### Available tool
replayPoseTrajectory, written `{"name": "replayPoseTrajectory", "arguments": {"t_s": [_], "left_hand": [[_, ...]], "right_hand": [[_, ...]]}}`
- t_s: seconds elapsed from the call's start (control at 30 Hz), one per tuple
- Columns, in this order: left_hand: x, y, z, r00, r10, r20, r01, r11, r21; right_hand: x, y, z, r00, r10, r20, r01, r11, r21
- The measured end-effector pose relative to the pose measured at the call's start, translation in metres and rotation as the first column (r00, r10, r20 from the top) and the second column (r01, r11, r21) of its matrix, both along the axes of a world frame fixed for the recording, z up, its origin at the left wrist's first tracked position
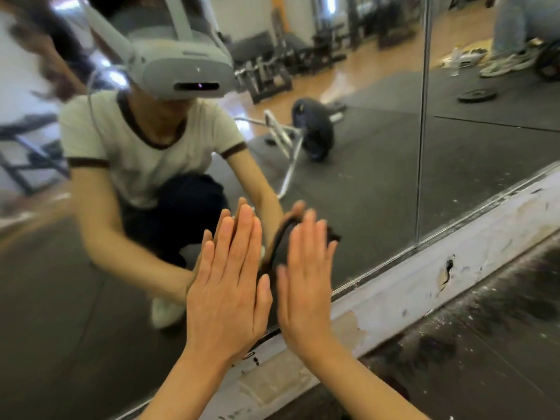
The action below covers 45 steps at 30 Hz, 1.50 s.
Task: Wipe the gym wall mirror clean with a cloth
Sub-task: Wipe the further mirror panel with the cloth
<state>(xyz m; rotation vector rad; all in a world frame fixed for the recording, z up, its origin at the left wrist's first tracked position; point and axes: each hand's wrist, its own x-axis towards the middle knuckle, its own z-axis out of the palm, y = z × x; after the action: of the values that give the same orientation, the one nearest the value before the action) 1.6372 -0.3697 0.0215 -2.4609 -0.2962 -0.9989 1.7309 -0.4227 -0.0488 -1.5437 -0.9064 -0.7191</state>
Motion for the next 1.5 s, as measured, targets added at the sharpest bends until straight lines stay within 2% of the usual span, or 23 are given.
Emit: {"name": "replayPoseTrajectory", "arguments": {"t_s": [0.07,0.1,0.13,0.23,0.3,0.37,0.43,0.5,0.57,0.67,0.7,0.73,0.8,0.87,0.93,1.0,1.07,1.17,1.23,1.33,1.4,1.43,1.5], "left_hand": [[-0.001,0.001,0.0,1.0,-0.002,-0.005,0.002,1.0,0.002],[-0.001,0.0,0.0,1.0,0.003,-0.008,-0.003,1.0,0.001],[-0.002,0.0,0.0,1.0,0.008,-0.011,-0.008,1.0,-0.002],[-0.001,-0.001,0.001,1.0,0.019,-0.004,-0.019,1.0,0.001],[-0.001,-0.001,0.001,1.0,0.018,-0.007,-0.018,1.0,0.0],[-0.001,0.0,0.001,1.0,0.016,-0.008,-0.016,1.0,-0.003],[-0.001,0.0,0.0,1.0,0.02,-0.008,-0.02,1.0,-0.003],[-0.002,0.0,0.0,1.0,0.015,-0.008,-0.015,1.0,-0.004],[-0.002,-0.001,0.0,1.0,0.006,-0.006,-0.006,1.0,-0.002],[0.0,0.0,-0.001,1.0,0.003,0.008,-0.003,1.0,0.01],[0.001,0.0,-0.001,1.0,0.002,0.008,-0.002,1.0,0.015],[0.001,0.001,-0.001,1.0,0.003,0.008,-0.003,1.0,0.021],[0.0,0.001,-0.001,1.0,0.002,0.008,-0.002,1.0,0.03],[0.0,0.001,-0.001,1.0,-0.003,0.009,0.003,1.0,0.027],[-0.001,0.001,0.0,1.0,-0.012,0.004,0.012,1.0,0.026],[-0.001,0.0,0.002,1.0,0.003,-0.001,-0.003,0.999,0.04],[-0.001,-0.001,0.001,1.0,0.014,0.012,-0.015,0.999,0.039],[0.003,-0.006,0.001,1.0,-0.012,0.024,0.009,0.994,0.106],[0.017,-0.01,0.008,1.0,-0.019,0.021,0.015,0.983,0.181],[0.04,-0.015,0.02,1.0,-0.003,-0.002,0.003,0.98,0.198],[0.046,-0.013,0.02,0.999,0.03,-0.01,-0.027,0.972,0.233],[0.046,-0.011,0.018,0.999,0.045,-0.011,-0.041,0.968,0.247],[0.045,-0.01,0.015,0.999,0.054,-0.003,-0.051,0.962,0.269]], "right_hand": [[0.013,-0.013,-0.014,0.972,0.032,0.231,-0.003,0.992,-0.125],[0.031,-0.02,-0.008,0.966,0.022,0.258,0.01,0.993,-0.122],[0.048,-0.026,0.005,0.977,-0.007,0.212,0.023,0.997,-0.075],[0.089,-0.027,0.067,0.981,-0.072,-0.181,0.108,0.974,0.201],[0.079,-0.016,0.08,0.959,-0.064,-0.277,0.141,0.953,0.267],[0.051,-0.009,0.049,0.991,-0.052,-0.122,0.073,0.982,0.173],[0.03,-0.015,-0.005,0.997,-0.045,0.068,0.046,0.999,-0.019],[0.037,-0.024,-0.022,0.986,-0.052,0.156,0.069,0.992,-0.108],[0.055,-0.025,0.012,0.991,-0.06,0.123,0.065,0.997,-0.031],[0.069,-0.011,0.094,0.985,-0.07,-0.16,0.113,0.954,0.279],[0.066,-0.005,0.104,0.973,-0.058,-0.223,0.133,0.933,0.335],[0.057,0.0,0.102,0.976,-0.056,-0.211,0.126,0.934,0.335],[0.03,0.007,0.056,0.998,-0.06,0.012,0.057,0.986,0.156],[0.012,0.0,-0.001,0.96,-0.034,0.278,0.054,0.996,-0.066],[0.024,-0.009,-0.014,0.931,-0.004,0.364,0.056,0.99,-0.132],[0.052,-0.018,0.014,0.957,-0.028,0.29,0.051,0.996,-0.073],[0.089,-0.027,0.052,0.997,-0.061,0.051,0.057,0.995,0.087],[0.099,-0.022,0.07,0.968,-0.084,-0.238,0.149,0.951,0.269],[0.069,-0.012,0.046,0.975,-0.06,-0.216,0.11,0.967,0.23],[0.031,-0.016,-0.018,0.999,-0.008,0.032,0.008,1.0,-0.011],[0.05,-0.026,-0.018,0.996,0.006,0.087,-0.003,0.999,-0.042],[0.066,-0.029,-0.005,0.999,-0.006,0.041,0.005,1.0,0.012],[0.105,-0.033,0.034,0.983,-0.065,-0.172,0.097,0.978,0.183]]}}
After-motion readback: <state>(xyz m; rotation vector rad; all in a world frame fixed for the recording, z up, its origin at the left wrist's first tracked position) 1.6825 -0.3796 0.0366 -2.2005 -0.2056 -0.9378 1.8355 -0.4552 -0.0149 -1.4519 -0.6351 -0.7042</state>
